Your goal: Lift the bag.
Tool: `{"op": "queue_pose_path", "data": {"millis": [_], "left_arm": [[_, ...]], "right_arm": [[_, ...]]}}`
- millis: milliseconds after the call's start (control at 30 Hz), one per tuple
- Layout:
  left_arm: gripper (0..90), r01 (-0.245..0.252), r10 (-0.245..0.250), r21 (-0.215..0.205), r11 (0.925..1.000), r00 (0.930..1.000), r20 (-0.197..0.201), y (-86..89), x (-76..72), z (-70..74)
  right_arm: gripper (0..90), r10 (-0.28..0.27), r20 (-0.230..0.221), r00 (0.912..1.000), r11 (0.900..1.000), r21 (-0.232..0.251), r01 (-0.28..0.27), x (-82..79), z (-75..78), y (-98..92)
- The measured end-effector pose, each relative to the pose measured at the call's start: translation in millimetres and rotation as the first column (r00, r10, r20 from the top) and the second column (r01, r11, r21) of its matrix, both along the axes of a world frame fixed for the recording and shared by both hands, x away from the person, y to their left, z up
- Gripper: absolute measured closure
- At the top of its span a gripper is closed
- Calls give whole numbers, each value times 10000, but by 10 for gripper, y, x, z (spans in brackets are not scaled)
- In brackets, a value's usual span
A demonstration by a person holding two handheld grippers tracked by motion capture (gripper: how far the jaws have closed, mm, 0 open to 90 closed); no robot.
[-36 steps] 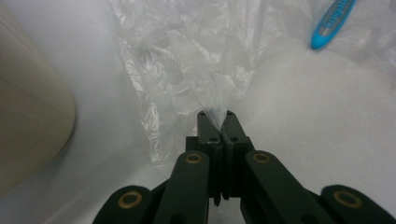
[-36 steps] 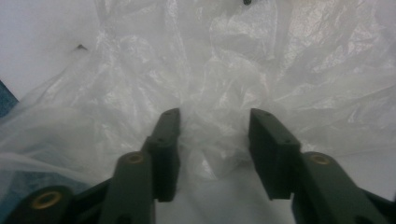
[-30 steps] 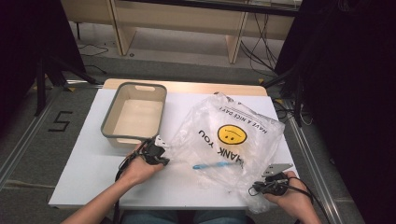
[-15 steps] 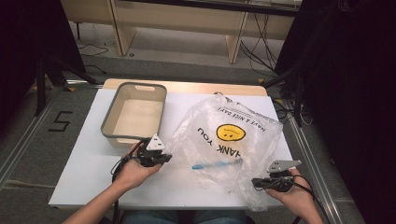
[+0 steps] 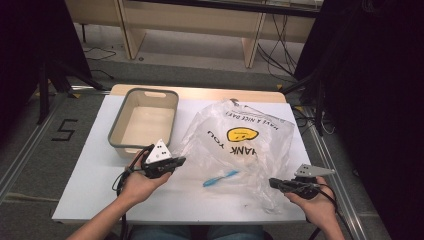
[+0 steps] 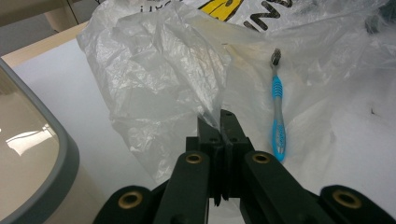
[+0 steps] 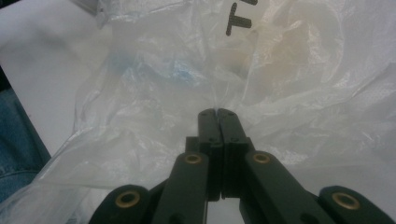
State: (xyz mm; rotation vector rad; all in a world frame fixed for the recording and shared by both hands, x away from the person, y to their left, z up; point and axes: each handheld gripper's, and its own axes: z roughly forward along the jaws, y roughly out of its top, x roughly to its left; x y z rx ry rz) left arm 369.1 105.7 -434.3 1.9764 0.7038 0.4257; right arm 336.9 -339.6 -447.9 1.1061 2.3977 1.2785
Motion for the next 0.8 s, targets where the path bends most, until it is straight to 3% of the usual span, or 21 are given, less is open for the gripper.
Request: {"op": "queue_pose_path", "data": {"millis": [200,333,400,467,533,667,733,800], "left_arm": [[892,-56,58,-239,9997,9999,95,23,-4,49],[892,-45,45,2,10000,9999,-129,12,14,-13],[892,26,-21,205,9998,9997,-252,-8,15,-44],[892,94,-84,361,9993,9996,-259,-35,11,-58],[892,160,-148,465,9988,9995,-263,-57,6,-64],[892,231,-213,614,9978,9993,-293,-76,7,-77],[892,238,-218,649,9976,9993,-319,-79,5,-85],[892,250,-226,686,9973,9991,-350,-81,6,-90]], "right_arm": [[900,-277,-103,9996,9991,328,281,8,12,-19],[887,-320,-320,9990,9989,-343,309,23,-54,-1],[797,-321,-399,9987,9962,-818,287,33,-86,35],[702,-394,-73,9992,9928,-1131,383,34,-76,60],[627,-464,759,9960,9890,-1364,564,22,8,93],[561,71,2261,9741,9938,-1097,182,-33,238,222],[556,758,2469,9661,9939,-971,-532,-60,294,331],[535,1622,2217,9615,9846,-1015,-1427,-76,281,475]]}}
